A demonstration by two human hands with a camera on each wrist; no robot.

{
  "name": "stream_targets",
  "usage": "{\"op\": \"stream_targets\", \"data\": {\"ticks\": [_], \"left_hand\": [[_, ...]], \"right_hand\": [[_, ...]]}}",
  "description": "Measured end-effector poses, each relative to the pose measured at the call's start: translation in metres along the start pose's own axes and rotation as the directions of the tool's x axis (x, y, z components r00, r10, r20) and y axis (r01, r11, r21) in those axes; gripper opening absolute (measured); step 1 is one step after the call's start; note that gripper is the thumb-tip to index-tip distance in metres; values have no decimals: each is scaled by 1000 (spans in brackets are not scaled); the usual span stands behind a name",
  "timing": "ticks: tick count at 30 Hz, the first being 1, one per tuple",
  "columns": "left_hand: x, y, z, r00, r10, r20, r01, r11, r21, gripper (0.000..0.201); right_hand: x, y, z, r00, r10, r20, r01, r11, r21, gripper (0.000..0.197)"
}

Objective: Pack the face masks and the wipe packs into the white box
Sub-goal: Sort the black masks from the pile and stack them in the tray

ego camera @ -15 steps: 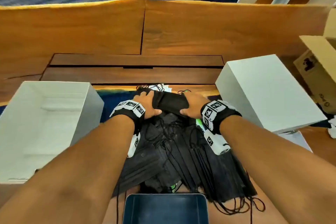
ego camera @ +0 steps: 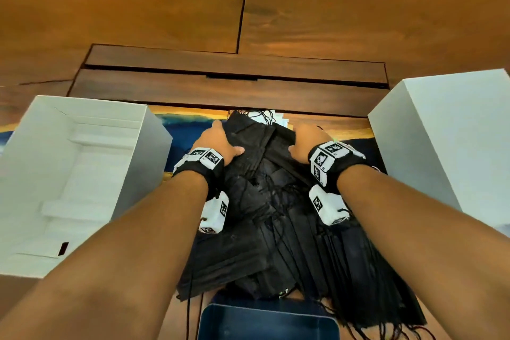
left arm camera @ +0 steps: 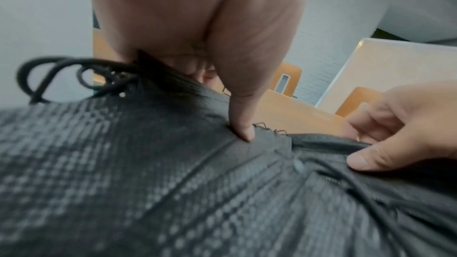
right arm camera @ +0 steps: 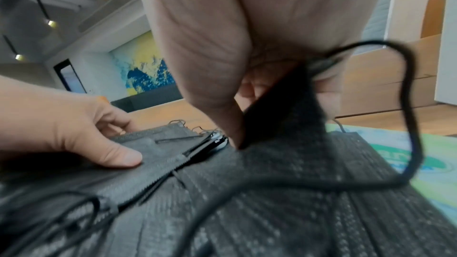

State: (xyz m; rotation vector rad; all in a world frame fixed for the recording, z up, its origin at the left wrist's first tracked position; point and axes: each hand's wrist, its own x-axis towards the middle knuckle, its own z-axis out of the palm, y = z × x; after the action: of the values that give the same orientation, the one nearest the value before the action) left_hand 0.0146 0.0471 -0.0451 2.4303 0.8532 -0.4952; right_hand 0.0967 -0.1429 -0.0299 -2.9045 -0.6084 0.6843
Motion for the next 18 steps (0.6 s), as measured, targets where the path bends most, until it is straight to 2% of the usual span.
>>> {"op": "stream_targets", "data": {"ticks": [2,6,7,9,11,13,16,18], "left_hand": [[3,-3,-3,1000,1,10,-1,996,-90,55],[2,-6,-10,999,44,-10,-45,964,-261,24],[2,-7,-11,998,56,-20,-59,951,-305,19],[1,-8,-15,996,80,-36,-87,914,-397,21],[-4,-6,-24,995,88,-49,-100,869,-485,20],[-11,-2,-34,993,99,-69,-120,827,-549,19],[-25,7,-55,979,149,-137,-202,745,-636,14],[-35,13,-70,971,157,-182,-240,692,-681,15]], "right_hand": [[-2,-1,-7,1000,7,-7,-7,999,32,19],[-14,1,-24,976,126,-179,-100,984,145,26],[-18,1,-27,959,156,-238,-110,974,198,24],[-26,2,-32,919,228,-323,-90,916,391,20],[-33,-1,-37,890,279,-360,7,781,624,18],[-41,-8,-42,889,324,-323,92,565,820,17],[-59,-24,-52,941,269,-205,140,241,960,23],[-71,-35,-61,975,160,-155,140,104,985,25]]}}
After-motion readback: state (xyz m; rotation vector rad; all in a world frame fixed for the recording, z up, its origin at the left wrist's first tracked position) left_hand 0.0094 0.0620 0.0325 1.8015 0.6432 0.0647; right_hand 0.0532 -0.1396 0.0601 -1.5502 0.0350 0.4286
